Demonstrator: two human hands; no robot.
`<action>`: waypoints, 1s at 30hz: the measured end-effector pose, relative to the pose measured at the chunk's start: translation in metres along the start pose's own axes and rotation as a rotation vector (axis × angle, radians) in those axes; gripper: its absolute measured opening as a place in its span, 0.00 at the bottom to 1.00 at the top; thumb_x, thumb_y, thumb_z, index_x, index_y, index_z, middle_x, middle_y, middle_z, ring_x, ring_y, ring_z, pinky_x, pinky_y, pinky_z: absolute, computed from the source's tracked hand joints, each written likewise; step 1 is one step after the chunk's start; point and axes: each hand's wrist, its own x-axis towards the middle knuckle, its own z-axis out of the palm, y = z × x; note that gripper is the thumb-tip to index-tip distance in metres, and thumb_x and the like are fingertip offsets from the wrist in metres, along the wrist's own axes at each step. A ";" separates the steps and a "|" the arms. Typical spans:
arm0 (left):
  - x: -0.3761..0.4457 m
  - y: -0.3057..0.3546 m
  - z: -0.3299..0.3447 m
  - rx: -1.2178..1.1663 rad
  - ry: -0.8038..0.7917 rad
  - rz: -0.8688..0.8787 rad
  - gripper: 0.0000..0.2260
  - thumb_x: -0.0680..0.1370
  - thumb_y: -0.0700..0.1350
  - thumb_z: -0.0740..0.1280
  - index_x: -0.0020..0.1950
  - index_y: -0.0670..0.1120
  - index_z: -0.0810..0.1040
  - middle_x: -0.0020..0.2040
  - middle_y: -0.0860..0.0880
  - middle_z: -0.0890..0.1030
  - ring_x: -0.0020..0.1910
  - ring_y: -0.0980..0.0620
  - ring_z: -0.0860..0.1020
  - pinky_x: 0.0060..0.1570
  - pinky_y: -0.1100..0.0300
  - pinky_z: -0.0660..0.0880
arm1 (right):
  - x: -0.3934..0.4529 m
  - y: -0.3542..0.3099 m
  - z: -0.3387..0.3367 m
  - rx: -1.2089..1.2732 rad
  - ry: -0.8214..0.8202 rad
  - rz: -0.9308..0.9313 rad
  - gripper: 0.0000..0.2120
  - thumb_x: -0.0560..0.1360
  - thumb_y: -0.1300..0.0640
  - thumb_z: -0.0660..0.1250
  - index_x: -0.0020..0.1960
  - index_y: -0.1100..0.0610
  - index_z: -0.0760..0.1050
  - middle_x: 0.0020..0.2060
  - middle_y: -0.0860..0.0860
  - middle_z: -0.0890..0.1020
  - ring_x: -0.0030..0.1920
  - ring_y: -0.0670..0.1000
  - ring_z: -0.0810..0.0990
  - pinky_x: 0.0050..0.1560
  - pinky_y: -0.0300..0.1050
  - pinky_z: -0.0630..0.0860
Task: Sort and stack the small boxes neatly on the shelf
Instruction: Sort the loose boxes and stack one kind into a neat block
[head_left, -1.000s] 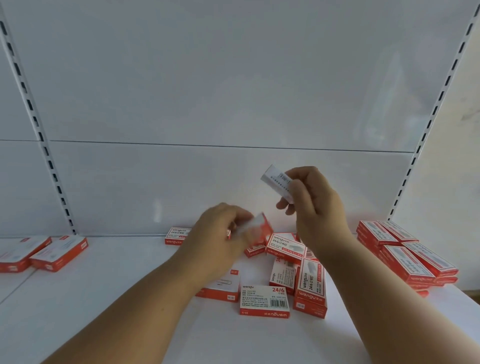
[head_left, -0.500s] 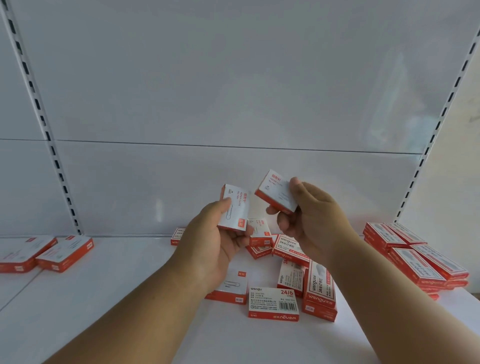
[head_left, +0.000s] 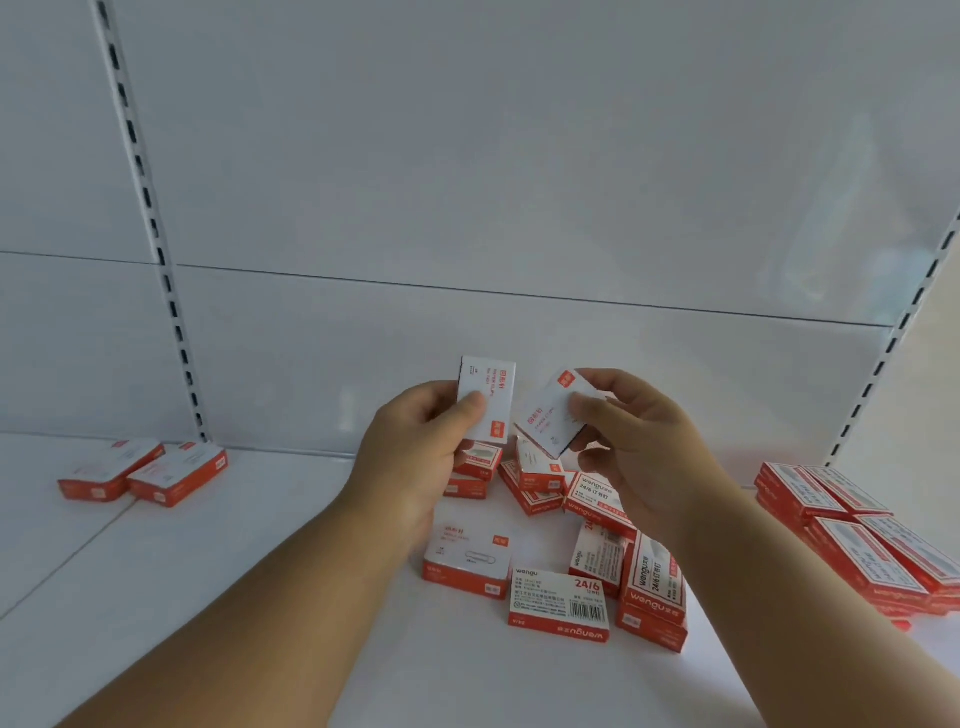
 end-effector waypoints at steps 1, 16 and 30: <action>-0.001 0.002 -0.001 0.044 0.004 0.009 0.04 0.78 0.51 0.69 0.51 0.56 0.83 0.44 0.57 0.86 0.40 0.57 0.85 0.33 0.63 0.78 | -0.001 0.000 0.002 -0.031 0.005 -0.018 0.08 0.78 0.60 0.67 0.56 0.55 0.81 0.44 0.59 0.85 0.40 0.56 0.78 0.36 0.45 0.74; -0.028 0.048 -0.213 0.466 0.005 -0.100 0.05 0.76 0.40 0.72 0.51 0.46 0.80 0.38 0.48 0.87 0.36 0.48 0.86 0.35 0.55 0.78 | -0.014 -0.012 0.180 -0.319 -0.266 0.057 0.03 0.75 0.63 0.69 0.47 0.57 0.78 0.40 0.62 0.85 0.33 0.54 0.78 0.36 0.48 0.74; 0.008 0.022 -0.340 0.944 -0.184 -0.249 0.08 0.74 0.47 0.72 0.39 0.43 0.82 0.30 0.47 0.84 0.33 0.47 0.85 0.37 0.56 0.82 | -0.021 0.045 0.322 -0.801 -0.262 0.172 0.07 0.73 0.55 0.73 0.47 0.53 0.75 0.38 0.51 0.85 0.30 0.48 0.83 0.28 0.40 0.75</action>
